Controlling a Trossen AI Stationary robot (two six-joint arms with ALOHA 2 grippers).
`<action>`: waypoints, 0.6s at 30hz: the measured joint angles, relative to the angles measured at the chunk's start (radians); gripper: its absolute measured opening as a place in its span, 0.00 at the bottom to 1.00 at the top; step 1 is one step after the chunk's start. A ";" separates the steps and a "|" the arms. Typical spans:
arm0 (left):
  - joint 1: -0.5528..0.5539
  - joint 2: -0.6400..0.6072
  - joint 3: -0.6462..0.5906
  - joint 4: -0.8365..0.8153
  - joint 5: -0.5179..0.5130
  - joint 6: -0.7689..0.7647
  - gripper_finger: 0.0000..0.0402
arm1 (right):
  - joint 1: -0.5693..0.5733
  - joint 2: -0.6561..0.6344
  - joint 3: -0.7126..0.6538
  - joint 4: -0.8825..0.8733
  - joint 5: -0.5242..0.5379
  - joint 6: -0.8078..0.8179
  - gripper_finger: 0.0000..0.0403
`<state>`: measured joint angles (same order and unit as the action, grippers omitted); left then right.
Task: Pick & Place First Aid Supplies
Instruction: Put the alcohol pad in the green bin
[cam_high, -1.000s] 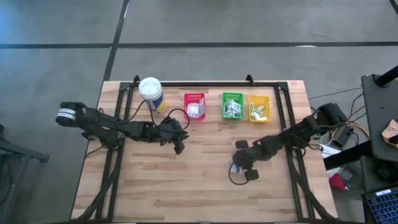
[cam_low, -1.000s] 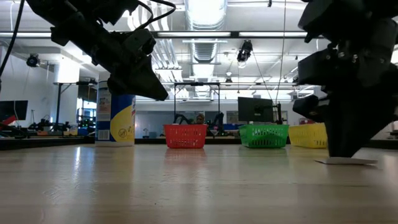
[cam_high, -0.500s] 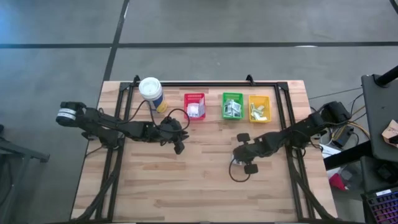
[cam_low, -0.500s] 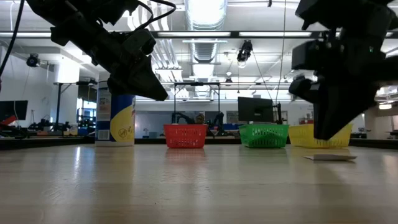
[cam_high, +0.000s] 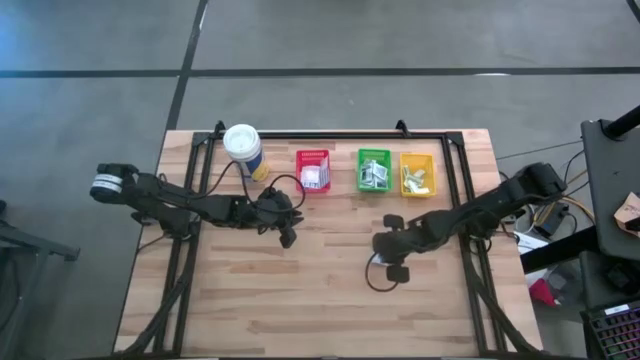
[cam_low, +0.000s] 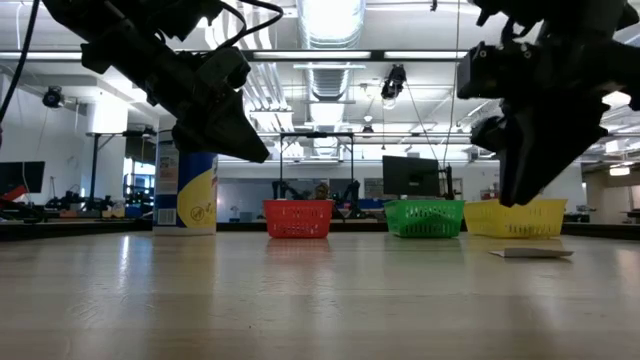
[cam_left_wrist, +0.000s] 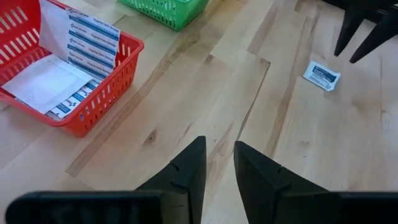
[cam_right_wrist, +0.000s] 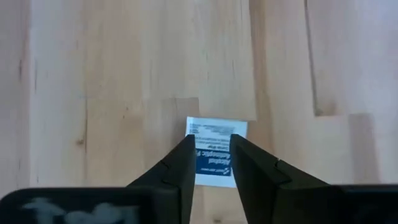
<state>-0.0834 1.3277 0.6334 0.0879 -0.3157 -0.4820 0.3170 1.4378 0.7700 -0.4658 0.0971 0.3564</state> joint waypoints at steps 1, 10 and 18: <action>0.000 0.000 0.000 0.000 0.000 0.000 0.23 | 0.004 0.010 0.000 0.001 0.000 0.028 0.25; 0.000 0.000 0.000 -0.001 0.000 0.000 0.23 | 0.068 0.131 0.009 0.027 0.000 0.084 0.26; 0.000 0.000 0.000 0.000 0.000 0.000 0.23 | 0.079 0.168 0.026 0.026 0.008 0.082 0.26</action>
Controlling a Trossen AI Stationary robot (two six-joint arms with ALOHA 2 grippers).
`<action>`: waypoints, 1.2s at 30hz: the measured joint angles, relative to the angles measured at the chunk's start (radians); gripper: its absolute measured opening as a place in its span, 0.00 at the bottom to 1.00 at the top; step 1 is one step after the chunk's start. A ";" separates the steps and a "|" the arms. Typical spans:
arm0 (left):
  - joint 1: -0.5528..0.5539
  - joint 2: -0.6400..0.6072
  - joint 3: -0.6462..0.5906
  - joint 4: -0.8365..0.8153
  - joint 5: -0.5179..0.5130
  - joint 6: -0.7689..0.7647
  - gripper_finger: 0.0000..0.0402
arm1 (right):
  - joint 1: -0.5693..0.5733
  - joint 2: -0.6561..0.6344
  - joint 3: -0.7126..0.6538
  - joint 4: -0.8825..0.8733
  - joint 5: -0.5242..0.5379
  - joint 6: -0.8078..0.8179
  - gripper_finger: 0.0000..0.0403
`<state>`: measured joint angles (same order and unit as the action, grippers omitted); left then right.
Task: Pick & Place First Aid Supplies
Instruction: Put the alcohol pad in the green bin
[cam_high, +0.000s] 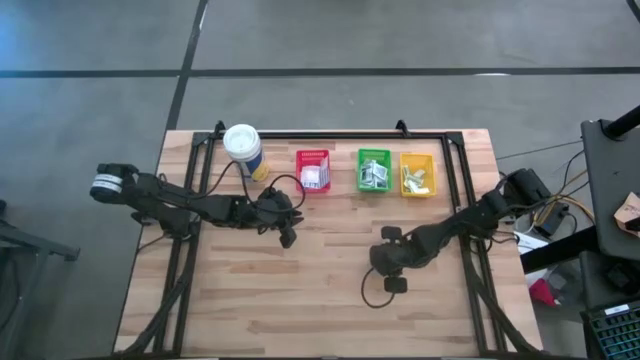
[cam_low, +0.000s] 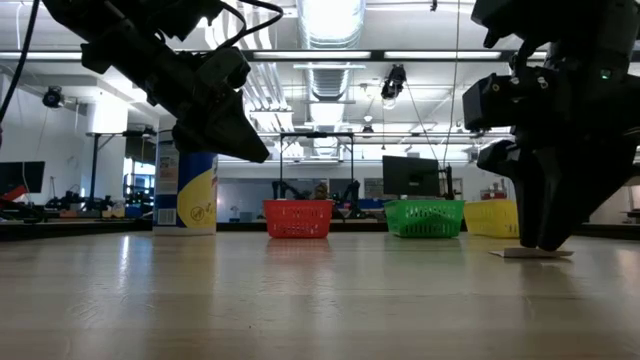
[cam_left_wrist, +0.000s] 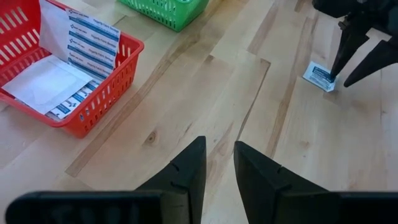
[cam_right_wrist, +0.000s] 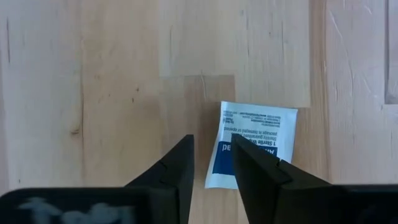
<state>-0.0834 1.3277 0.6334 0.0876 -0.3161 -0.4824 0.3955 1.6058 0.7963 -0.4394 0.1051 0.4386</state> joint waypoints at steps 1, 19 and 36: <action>0.000 0.000 0.000 0.000 0.000 0.000 0.23 | -0.001 0.000 0.000 0.000 0.000 0.000 0.26; 0.000 0.000 0.000 0.000 0.000 0.000 0.23 | -0.001 0.018 -0.018 0.004 0.005 0.076 0.23; 0.000 0.000 0.000 -0.009 0.000 0.000 0.23 | -0.002 0.008 -0.021 -0.026 0.000 0.063 0.02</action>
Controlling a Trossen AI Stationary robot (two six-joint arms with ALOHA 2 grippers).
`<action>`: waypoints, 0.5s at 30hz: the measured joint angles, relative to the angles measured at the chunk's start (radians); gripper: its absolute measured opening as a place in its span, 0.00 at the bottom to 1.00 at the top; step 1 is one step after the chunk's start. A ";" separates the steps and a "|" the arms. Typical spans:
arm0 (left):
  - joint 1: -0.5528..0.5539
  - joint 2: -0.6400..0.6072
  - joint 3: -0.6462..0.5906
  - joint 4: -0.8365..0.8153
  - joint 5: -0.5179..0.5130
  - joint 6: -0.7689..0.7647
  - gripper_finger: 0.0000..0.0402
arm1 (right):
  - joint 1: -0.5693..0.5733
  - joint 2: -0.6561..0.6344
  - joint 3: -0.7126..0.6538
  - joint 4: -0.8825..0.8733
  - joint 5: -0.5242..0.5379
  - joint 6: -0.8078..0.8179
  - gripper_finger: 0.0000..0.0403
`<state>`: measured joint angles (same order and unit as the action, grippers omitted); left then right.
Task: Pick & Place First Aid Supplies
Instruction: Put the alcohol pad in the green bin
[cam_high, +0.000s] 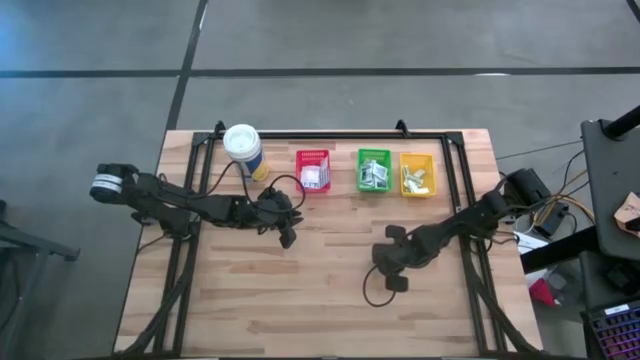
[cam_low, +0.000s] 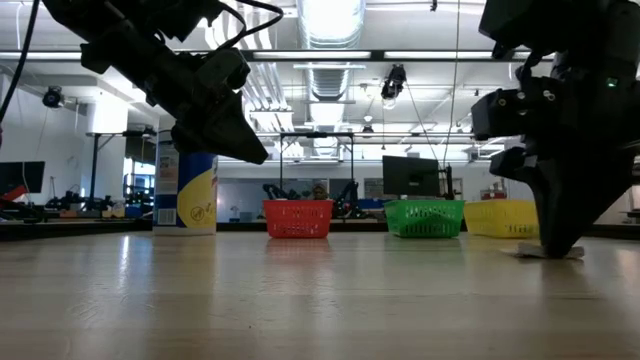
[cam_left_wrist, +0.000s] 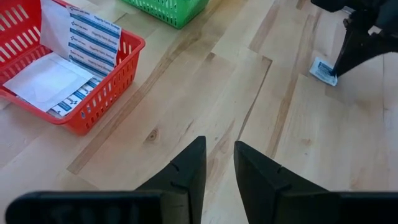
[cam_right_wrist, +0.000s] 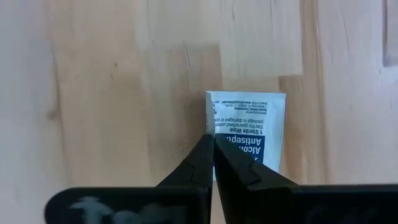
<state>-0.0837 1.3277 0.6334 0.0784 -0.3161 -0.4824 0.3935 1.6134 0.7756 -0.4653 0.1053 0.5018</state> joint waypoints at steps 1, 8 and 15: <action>0.000 0.000 0.000 0.000 0.000 0.000 0.23 | 0.000 -0.011 -0.002 -0.013 -0.002 -0.006 0.02; 0.000 0.000 0.000 -0.006 0.000 0.000 0.23 | -0.011 -0.113 -0.003 -0.061 0.042 -0.043 0.02; 0.000 0.000 0.000 -0.009 0.000 0.000 0.23 | -0.095 -0.242 -0.002 -0.094 0.212 -0.161 0.02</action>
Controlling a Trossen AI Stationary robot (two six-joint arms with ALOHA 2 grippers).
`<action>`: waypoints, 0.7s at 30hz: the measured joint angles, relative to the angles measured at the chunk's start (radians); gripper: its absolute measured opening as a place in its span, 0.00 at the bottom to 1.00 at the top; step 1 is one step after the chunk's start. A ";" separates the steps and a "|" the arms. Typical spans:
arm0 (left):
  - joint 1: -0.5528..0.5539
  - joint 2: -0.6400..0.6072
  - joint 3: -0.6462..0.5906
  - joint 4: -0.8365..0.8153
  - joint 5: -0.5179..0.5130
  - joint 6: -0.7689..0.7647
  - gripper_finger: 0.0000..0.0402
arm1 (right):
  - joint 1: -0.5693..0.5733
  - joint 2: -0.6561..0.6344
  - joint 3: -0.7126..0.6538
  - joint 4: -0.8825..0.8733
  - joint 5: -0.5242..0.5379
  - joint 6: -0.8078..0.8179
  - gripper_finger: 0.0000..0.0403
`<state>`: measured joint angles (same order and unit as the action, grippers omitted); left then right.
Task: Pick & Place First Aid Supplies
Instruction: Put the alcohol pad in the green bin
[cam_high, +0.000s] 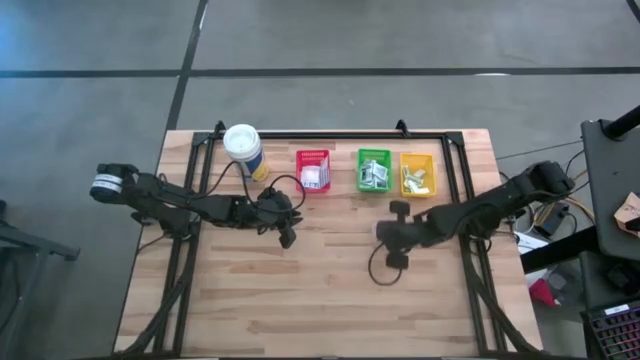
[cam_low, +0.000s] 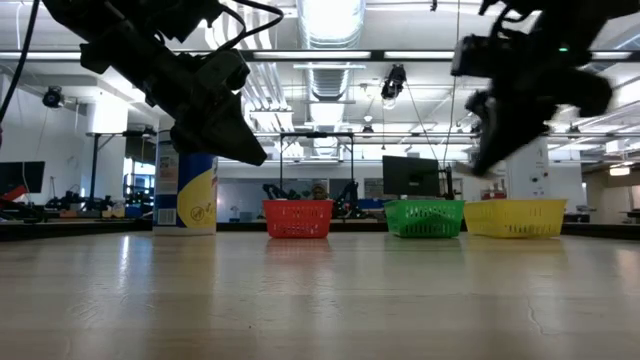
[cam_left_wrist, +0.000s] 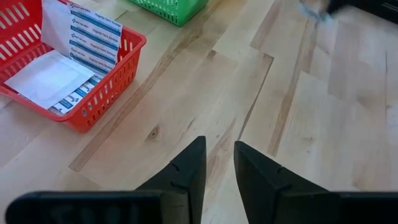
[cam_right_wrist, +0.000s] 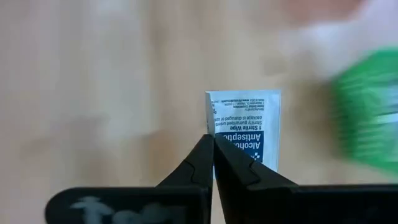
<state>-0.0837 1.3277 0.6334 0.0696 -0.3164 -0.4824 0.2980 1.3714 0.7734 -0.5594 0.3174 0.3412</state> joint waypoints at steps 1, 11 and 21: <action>0.000 0.000 0.000 0.000 0.000 0.000 0.23 | -0.021 -0.019 0.000 0.001 0.037 -0.028 0.02; 0.000 0.000 0.000 -0.006 0.000 0.002 0.23 | -0.351 -0.111 0.002 0.071 0.210 -0.305 0.02; 0.000 0.000 0.000 -0.011 0.008 0.010 0.23 | -0.644 -0.098 0.002 0.260 0.015 -0.449 0.02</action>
<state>-0.0841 1.3277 0.6334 0.0582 -0.3087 -0.4721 -0.3463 1.2734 0.7758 -0.2996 0.3325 -0.1073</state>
